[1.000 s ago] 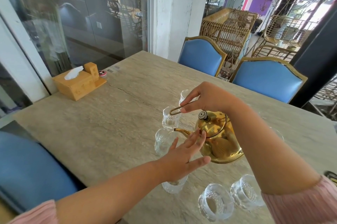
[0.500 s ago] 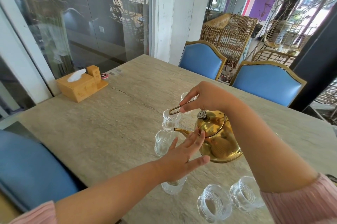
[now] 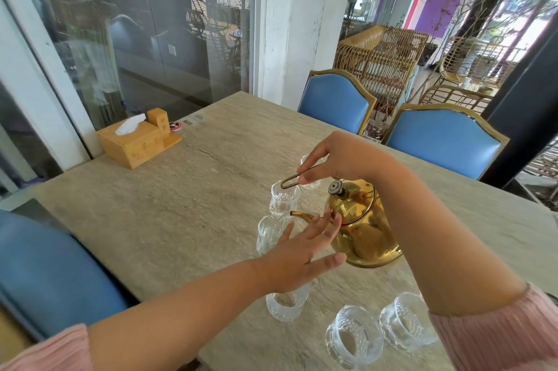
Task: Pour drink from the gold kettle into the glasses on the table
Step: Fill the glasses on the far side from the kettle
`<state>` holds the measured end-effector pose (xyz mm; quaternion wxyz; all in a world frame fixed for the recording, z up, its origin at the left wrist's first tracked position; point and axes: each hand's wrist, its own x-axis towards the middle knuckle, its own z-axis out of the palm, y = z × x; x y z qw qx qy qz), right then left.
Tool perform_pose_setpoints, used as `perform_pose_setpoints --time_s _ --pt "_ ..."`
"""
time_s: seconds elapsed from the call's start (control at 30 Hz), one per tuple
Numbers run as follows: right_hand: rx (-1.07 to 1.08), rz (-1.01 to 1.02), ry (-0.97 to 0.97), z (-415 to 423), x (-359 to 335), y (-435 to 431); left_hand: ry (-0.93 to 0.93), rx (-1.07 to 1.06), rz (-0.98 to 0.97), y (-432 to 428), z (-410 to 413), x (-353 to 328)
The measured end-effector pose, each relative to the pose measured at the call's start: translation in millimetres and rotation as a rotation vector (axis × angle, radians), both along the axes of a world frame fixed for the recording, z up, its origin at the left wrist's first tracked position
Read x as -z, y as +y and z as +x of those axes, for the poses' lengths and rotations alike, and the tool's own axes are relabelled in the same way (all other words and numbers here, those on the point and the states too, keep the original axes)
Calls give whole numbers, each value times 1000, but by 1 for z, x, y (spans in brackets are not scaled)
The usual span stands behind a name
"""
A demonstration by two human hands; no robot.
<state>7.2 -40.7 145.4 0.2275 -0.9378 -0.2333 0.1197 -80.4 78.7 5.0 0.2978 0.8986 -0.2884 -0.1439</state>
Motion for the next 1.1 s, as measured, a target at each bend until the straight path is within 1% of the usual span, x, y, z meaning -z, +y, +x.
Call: perform_pose_setpoints --time_s 0.43,0.7,1.1 --pt "-2 -6 -17 -2 1 1 9 19 46 7 1 -6" --pt "6 -3 -14 -1 1 1 10 16 39 6 -1 -8" --pt "7 48 1 0 13 -6 30 7 66 3 -1 -2"
